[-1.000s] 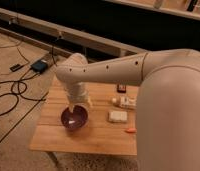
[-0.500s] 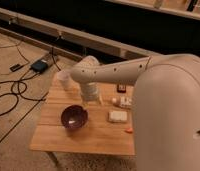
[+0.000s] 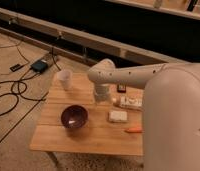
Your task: Place the white sponge in the ceramic cup
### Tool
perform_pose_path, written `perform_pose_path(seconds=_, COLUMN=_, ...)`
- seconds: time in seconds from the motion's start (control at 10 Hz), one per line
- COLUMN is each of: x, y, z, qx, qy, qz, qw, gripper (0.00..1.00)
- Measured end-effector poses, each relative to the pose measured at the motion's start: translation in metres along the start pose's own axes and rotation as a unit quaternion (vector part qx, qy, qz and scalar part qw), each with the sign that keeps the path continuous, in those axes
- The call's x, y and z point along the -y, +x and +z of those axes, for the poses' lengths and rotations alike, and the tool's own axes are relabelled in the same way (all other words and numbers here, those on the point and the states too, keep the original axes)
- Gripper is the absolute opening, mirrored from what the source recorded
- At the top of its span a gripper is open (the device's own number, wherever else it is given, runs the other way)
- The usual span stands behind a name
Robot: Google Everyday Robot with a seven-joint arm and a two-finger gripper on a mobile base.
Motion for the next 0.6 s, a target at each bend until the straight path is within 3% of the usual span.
perform_pose_path(seconds=0.3, x=0.022, y=0.01, z=0.006, qx=-0.006, qy=0.006, qz=-0.089, qw=0.996, gripper=0.65)
perform_pose_path(seconds=0.5, x=0.029, y=0.009, z=0.011, qx=-0.003, qy=0.023, qz=-0.158, qw=0.9872, gripper=0.65)
perform_pose_path(seconds=0.6, x=0.031, y=0.005, z=0.016, qx=0.004, qy=0.036, qz=-0.207, qw=0.9777, gripper=0.65)
